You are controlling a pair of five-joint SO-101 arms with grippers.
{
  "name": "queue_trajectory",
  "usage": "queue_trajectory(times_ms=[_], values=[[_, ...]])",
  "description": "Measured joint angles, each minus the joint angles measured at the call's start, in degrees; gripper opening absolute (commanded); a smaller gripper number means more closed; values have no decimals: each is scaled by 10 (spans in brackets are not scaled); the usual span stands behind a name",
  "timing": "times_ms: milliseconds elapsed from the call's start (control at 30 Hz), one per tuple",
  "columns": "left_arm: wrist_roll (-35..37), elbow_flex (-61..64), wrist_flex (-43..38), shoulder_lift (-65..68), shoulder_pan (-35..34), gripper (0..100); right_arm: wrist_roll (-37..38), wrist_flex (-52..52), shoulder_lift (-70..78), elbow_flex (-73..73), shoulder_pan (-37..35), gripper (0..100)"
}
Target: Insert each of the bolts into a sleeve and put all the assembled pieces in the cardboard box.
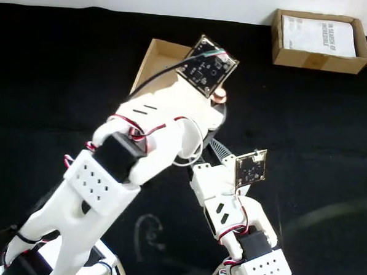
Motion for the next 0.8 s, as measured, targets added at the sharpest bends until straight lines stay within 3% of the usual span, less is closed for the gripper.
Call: queue_trajectory(times_ms=[233, 800], values=[[1, 52, -66, 0, 0, 9, 0, -24, 0, 0, 0, 7], [1, 72, -76, 0, -23, 9, 0, -42, 1, 0, 17, 7]])
